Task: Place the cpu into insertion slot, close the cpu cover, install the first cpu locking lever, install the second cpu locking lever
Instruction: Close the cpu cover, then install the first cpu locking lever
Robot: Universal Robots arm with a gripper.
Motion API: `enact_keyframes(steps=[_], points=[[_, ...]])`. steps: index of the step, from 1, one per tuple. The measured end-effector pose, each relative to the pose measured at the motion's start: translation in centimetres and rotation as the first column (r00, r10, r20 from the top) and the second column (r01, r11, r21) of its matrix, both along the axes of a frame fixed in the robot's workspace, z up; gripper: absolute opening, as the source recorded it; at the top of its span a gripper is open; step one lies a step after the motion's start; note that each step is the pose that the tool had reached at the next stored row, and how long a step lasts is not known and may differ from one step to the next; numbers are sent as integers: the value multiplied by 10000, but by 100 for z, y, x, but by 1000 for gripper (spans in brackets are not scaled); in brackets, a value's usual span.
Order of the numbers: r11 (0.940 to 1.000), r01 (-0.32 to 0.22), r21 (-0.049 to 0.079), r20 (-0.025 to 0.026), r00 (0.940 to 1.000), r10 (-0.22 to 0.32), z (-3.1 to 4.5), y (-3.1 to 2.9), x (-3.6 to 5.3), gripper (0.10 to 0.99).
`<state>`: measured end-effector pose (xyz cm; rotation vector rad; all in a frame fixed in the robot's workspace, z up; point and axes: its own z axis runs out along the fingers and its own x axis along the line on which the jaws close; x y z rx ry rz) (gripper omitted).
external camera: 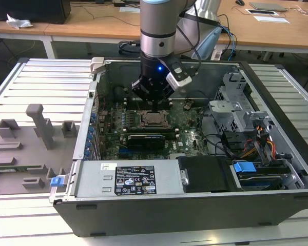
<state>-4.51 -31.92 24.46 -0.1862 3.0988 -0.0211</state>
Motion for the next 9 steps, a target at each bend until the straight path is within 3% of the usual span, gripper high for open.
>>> enact_keyframes(steps=[9], points=[[10000, 0, 1, 0, 10000, 0, 1, 2, 0, 106]])
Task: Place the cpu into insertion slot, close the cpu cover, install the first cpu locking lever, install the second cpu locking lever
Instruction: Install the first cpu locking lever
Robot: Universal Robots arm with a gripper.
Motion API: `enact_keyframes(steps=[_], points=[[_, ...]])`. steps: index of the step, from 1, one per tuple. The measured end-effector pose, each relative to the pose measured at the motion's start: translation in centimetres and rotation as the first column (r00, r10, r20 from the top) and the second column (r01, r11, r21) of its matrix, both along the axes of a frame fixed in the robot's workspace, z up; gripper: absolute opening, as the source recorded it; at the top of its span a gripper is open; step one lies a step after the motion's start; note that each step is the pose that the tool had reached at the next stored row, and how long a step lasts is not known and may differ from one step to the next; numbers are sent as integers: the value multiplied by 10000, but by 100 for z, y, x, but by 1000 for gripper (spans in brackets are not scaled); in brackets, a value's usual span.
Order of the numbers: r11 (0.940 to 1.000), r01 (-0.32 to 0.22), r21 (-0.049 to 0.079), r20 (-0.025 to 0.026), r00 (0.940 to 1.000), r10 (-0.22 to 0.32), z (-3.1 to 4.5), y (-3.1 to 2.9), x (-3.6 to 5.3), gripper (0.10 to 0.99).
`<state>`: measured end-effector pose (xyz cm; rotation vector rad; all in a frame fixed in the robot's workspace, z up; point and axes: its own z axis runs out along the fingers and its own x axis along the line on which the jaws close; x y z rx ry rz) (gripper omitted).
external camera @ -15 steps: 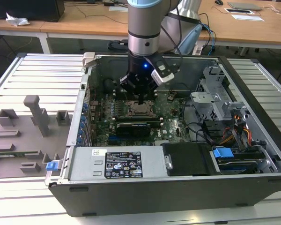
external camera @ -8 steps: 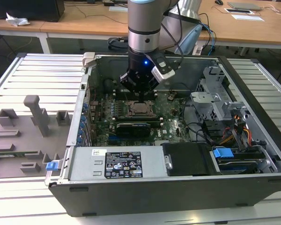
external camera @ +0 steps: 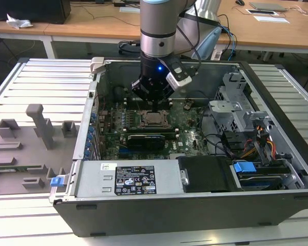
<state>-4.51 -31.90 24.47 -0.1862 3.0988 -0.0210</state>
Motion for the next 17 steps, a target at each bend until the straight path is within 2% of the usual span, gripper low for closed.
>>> enact_keyframes(steps=[3, 4, 5, 6, 10, 14, 17], points=[[10000, 0, 0, 1, 10000, 0, 1, 1, 0, 106], [10000, 0, 0, 0, 10000, 0, 35, 0, 0, 106], [10000, 1, -1, 0, 10000, -1, 143, 0, 0, 106], [10000, 0, 2, 1, 10000, 0, 166, 0, 0, 106], [10000, -1, 0, 0, 10000, 1, 166, 4, -33, 106], [10000, 3, 0, 7, 10000, -3, 166, 28, -189, 106], [10000, 4, 1, 8, 10000, -4, 166, 31, -224, 106]])
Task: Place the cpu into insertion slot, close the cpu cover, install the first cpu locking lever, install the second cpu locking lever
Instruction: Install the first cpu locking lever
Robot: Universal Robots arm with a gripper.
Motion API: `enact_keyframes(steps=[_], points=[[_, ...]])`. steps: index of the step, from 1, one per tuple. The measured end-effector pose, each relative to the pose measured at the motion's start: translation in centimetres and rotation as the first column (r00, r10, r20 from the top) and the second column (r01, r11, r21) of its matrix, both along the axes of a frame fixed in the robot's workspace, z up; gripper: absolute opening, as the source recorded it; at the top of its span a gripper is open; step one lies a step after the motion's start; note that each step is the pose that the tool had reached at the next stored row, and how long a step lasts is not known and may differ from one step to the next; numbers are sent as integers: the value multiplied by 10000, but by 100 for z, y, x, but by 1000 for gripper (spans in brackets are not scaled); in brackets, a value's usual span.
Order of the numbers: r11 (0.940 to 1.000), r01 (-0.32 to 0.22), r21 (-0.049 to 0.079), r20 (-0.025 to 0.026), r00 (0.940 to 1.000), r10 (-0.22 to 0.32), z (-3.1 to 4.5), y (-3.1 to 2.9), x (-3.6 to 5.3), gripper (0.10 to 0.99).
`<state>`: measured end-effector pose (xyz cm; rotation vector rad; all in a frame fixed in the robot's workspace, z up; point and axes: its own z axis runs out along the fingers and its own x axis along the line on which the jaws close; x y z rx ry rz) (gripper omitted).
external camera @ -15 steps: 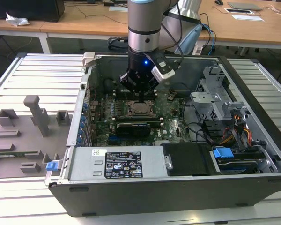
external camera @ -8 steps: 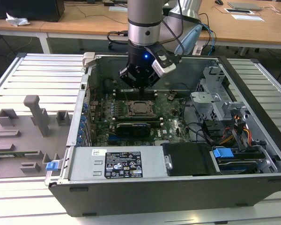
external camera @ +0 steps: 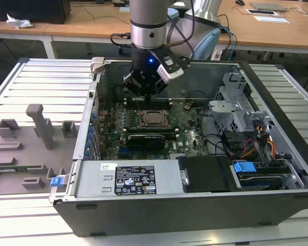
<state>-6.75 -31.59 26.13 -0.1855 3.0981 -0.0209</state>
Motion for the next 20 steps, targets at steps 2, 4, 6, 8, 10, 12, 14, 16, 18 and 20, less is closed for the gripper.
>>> enact_keyframes(steps=[2, 4, 6, 8, 10, 12, 14, 16, 18, 20], points=[[10000, 0, -1, -1, 10000, 0, 1, 1, -38, 106], [10000, 3, 0, 5, 10000, -3, -1, 4, -104, 106], [10000, 4, 4, 21, 10000, -4, -2, 8, -166, 106], [10000, 3, 20, 40, 10000, -4, -2, 9, -201, 106], [10000, 2, 35, 62, 10000, -2, -2, 10, -238, 106], [10000, 4, 59, 89, 10000, -4, -3, 11, -281, 106], [9999, 4, 135, 118, 9999, -5, -3, 11, -310, 106], [9996, 3, 299, 153, 9999, -7, -3, 11, -331, 106], [9985, -3, 554, 197, 9998, -8, -3, 11, -353, 106], [9971, -1, 760, 230, 9997, -17, -3, 12, -371, 106]])
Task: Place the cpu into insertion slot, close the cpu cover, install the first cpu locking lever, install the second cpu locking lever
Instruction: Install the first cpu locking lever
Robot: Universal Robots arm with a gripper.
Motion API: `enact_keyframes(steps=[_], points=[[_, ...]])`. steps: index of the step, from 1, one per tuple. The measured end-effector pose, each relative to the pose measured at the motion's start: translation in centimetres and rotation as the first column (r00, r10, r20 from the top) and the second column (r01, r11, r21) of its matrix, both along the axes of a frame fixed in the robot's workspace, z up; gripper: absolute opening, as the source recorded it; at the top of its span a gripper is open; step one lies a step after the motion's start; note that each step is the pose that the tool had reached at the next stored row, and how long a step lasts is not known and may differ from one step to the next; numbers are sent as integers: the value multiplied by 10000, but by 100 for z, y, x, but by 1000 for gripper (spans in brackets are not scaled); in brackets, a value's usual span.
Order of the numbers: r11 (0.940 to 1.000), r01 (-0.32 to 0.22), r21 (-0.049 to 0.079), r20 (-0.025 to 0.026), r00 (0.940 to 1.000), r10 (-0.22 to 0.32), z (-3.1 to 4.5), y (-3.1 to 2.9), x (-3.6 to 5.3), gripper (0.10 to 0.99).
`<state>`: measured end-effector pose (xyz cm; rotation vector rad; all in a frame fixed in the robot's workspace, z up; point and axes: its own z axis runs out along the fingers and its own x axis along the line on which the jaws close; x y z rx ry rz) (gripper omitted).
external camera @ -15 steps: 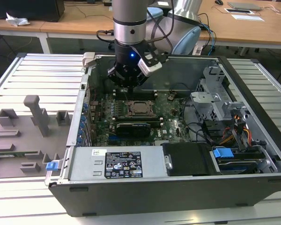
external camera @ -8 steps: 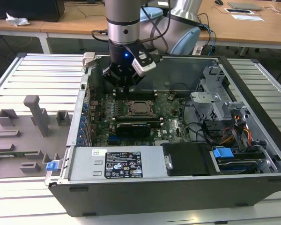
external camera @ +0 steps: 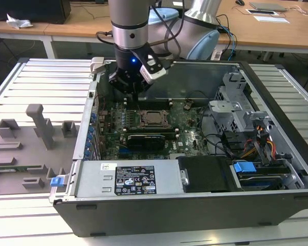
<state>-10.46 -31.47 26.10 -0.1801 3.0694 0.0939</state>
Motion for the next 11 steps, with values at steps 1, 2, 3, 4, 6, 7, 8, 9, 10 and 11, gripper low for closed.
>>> enact_keyframes(steps=[1, 2, 3, 4, 6, 7, 8, 9, 10, 11], points=[[10000, 1, 62, 11, 10000, -1, 0, 1, -10, 106], [9999, -1, 117, 24, 10000, 0, -1, 1, -22, 106], [9999, -2, 173, 40, 10000, 1, -1, 2, -36, 106], [9997, -2, 230, 55, 10000, 1, -1, 3, -50, 106], [9994, -3, 351, 86, 10000, 0, -3, 4, -79, 106], [9992, -3, 405, 99, 10000, -1, -3, 5, -93, 106], [9990, -3, 450, 109, 9999, -2, -4, 5, -107, 106], [9988, -4, 498, 120, 9999, -2, -5, 5, -122, 106], [9986, -5, 536, 128, 9999, -2, -5, 6, -138, 106], [9982, -4, 594, 142, 9999, -4, -6, 6, -164, 106]])
